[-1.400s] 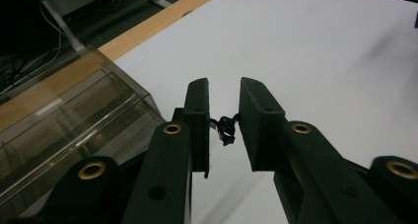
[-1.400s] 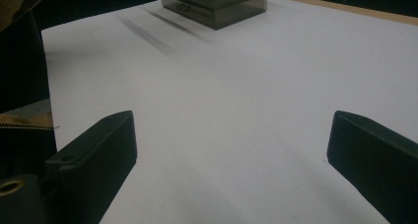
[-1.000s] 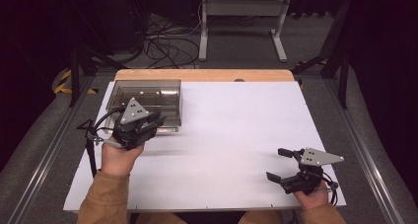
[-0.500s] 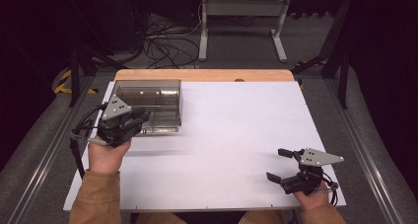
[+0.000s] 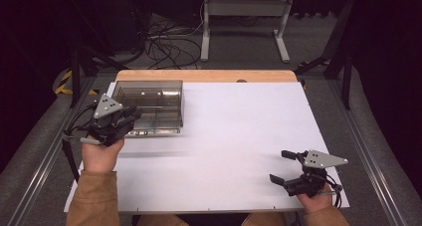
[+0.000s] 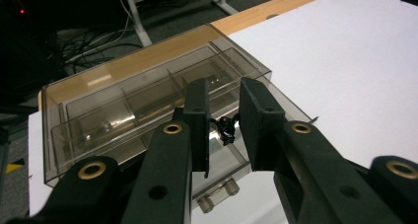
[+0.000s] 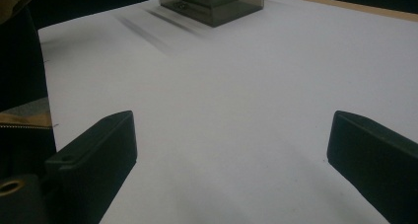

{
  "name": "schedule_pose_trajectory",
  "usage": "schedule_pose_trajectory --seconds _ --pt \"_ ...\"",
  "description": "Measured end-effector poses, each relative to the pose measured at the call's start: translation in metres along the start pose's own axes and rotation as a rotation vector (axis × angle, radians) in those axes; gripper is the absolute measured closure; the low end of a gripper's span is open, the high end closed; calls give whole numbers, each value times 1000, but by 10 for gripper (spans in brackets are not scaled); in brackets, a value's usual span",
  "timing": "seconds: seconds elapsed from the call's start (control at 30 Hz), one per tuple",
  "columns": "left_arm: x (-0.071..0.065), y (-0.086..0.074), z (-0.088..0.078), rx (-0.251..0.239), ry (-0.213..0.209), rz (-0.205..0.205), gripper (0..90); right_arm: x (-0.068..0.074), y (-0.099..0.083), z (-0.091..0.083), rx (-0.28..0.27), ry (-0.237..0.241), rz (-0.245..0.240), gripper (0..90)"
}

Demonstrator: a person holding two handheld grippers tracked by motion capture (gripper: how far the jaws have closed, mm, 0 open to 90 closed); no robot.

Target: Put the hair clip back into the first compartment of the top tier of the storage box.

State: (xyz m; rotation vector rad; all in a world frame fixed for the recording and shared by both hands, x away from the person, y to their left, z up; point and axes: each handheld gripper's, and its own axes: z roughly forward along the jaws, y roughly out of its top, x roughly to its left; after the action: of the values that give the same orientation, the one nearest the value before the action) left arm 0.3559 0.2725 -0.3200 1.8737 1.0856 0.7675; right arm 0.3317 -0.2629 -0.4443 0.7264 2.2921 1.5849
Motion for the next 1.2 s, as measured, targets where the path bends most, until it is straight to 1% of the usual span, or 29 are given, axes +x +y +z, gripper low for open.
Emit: schedule_pose_trajectory --seconds 0.1,0.2,0.4,0.53,0.63,0.93,0.97,1.1,1.2 --pt "3 -2 1 -2 22 -16 749 0 0 0 0 0 2 52" --pt "8 -4 1 6 42 -21 749 0 0 -1 -1 0 1 52" --pt "16 -8 2 5 67 -62 749 0 0 0 1 0 1 52" --pt "19 -11 4 18 98 -63 748 0 0 0 2 0 1 52" --pt "22 -13 5 19 104 -75 748 0 0 0 0 0 -1 52" --pt "31 -19 5 13 138 -77 748 0 0 0 2 1 1 52" --pt "32 -20 6 14 138 -85 748 0 0 0 2 0 1 52" --pt "37 -23 6 20 143 -92 748 0 0 0 3 1 2 52" --pt "40 -25 7 24 146 -108 748 0 0 0 3 2 1 52"
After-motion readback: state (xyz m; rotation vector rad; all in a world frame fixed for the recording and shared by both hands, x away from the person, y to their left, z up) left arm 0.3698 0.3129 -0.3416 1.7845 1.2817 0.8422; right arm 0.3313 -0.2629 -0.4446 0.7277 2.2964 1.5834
